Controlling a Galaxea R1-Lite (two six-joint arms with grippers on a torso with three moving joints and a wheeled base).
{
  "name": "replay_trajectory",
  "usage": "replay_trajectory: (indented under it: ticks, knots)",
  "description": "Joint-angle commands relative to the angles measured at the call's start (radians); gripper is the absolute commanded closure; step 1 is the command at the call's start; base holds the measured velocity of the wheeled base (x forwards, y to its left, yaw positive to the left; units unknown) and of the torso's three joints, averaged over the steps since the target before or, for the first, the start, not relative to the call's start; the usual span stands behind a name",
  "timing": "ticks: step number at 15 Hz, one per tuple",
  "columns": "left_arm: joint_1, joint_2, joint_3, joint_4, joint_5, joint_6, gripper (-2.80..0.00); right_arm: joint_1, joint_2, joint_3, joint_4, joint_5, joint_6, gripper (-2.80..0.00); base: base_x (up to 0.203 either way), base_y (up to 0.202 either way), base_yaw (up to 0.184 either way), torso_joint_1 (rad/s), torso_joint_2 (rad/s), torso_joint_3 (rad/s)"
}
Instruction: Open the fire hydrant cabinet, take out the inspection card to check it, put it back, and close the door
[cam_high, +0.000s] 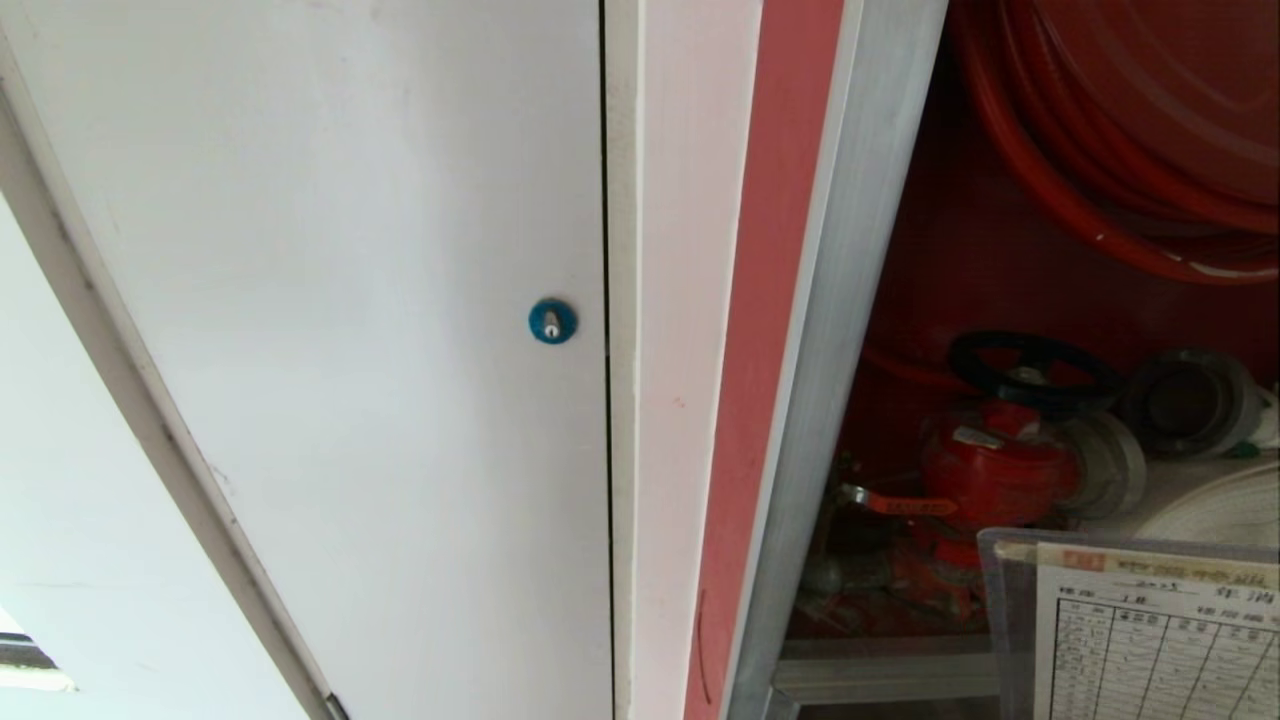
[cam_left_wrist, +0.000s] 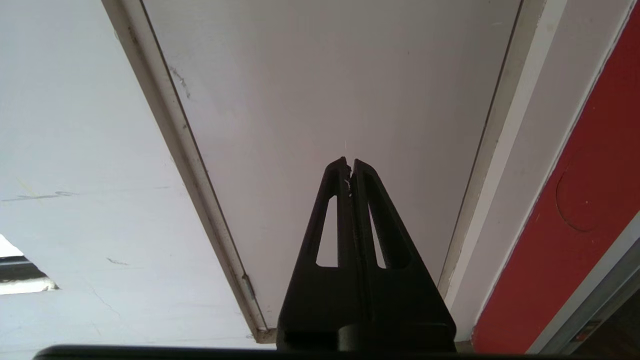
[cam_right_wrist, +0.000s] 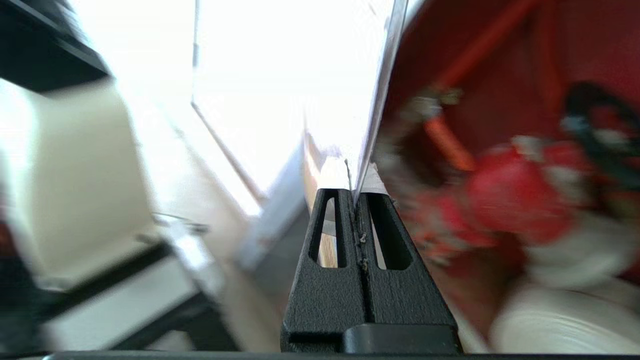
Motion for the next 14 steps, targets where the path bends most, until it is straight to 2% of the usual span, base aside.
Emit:
replay_trajectory:
  ticks: [1,6,8,11,14]
  knots:
    - [0.000,0.000,0.012,0.000,0.000,0.000,0.00,0.000,0.056,-0.002,0.004,0.048,0.015,0.00,0.000,0.000,0.000,0.000,0.00,0.000]
    - [0.000,0.000,0.012,0.000,0.000,0.000,0.00,0.002,0.168,-0.026,-0.003,0.226,0.095,0.00,0.000,0.000,0.000,0.000,0.00,0.000]
    - [0.000,0.001,0.012,0.000,0.000,0.000,0.00,0.010,0.229,-0.049,-0.022,0.285,0.159,0.00,0.000,0.000,0.000,0.000,0.00,0.000]
    - [0.000,0.000,0.012,0.000,0.000,0.000,0.00,0.105,0.277,-0.061,-0.110,0.320,0.258,0.00,0.000,0.000,0.000,0.000,0.00,0.000]
    - [0.000,0.001,0.012,0.000,0.000,0.000,0.00,0.217,0.360,-0.063,-0.334,0.320,0.483,0.00,0.000,0.000,0.000,0.000,0.00,0.000]
